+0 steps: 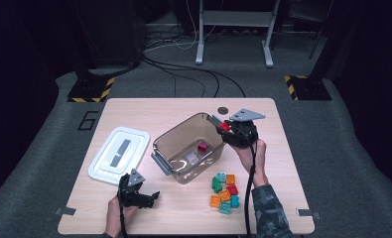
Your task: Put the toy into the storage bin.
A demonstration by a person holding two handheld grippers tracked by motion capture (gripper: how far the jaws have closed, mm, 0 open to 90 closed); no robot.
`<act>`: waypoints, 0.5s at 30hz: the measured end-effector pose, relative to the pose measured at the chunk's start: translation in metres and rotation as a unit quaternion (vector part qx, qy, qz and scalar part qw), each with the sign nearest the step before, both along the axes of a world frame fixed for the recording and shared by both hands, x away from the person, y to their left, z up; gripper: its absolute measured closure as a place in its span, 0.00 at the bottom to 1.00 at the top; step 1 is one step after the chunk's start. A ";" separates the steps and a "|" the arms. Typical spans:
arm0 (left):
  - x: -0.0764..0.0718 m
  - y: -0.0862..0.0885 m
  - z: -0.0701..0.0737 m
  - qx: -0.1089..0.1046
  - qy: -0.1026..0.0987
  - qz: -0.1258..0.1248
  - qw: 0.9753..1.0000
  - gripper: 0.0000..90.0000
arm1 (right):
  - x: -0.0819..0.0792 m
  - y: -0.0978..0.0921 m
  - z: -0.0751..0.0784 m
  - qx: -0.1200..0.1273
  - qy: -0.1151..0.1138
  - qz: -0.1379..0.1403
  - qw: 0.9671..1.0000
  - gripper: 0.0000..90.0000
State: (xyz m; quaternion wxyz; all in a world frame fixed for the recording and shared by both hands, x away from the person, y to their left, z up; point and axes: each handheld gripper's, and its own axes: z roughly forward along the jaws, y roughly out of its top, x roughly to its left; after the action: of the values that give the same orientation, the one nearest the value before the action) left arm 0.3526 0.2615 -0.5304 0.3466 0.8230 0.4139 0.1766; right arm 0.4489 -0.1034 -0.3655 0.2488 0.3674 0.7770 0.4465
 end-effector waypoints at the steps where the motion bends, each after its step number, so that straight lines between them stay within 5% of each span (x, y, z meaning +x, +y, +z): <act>1: 0.000 0.000 0.000 0.001 0.000 -0.001 1.000 0.01 | 0.001 0.001 0.000 0.002 -0.001 -0.001 1.000 0.65; 15: 0.000 0.000 0.000 0.001 -0.001 0.000 1.000 0.01 | 0.016 0.004 -0.014 0.014 0.020 -0.004 1.000 0.65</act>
State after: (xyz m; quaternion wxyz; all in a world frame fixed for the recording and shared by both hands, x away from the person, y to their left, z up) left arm 0.3527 0.2616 -0.5303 0.3463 0.8233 0.4133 0.1773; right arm 0.4645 -0.0991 -0.3795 0.2297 0.3827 0.7741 0.4490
